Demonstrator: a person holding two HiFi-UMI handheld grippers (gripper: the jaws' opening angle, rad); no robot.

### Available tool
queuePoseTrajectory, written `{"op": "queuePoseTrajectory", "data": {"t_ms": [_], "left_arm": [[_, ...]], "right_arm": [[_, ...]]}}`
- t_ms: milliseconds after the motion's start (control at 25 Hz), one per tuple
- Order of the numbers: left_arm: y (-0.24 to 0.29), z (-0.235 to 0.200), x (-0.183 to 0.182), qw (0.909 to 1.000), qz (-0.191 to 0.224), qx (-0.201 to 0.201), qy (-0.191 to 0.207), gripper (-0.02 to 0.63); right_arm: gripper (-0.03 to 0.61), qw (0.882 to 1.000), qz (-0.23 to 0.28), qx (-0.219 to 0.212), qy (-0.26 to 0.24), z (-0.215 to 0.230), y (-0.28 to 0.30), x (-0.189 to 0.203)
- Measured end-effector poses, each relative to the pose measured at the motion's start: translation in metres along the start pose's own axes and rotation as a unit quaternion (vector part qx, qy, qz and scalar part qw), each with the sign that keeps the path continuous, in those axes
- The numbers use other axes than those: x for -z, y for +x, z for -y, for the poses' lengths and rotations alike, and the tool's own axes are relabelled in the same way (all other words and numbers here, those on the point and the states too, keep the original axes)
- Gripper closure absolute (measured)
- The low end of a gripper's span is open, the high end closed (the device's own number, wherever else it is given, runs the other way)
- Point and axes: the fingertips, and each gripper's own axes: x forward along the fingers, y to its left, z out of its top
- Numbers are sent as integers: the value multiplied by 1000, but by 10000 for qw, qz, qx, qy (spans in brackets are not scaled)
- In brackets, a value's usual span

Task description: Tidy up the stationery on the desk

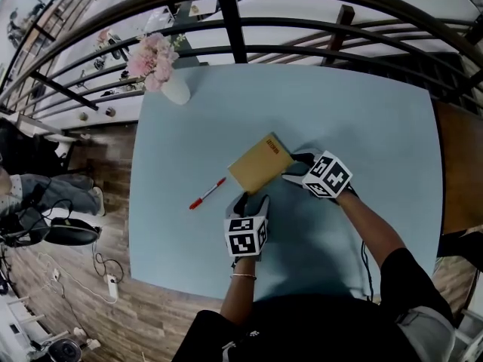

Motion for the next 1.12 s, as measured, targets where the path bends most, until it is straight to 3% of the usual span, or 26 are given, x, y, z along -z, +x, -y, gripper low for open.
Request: {"op": "queuePoseTrajectory", "data": {"t_ms": [560,1120], "left_arm": [[-13,7,14,9999,-55,-16,103,390],[-20,-2,18,9995,-81,-124,287,402]], "right_arm": [[334,9989,4,198,417,-33,-26,34],[330,9990,-195,-55,404,-72,-36,54]]}}
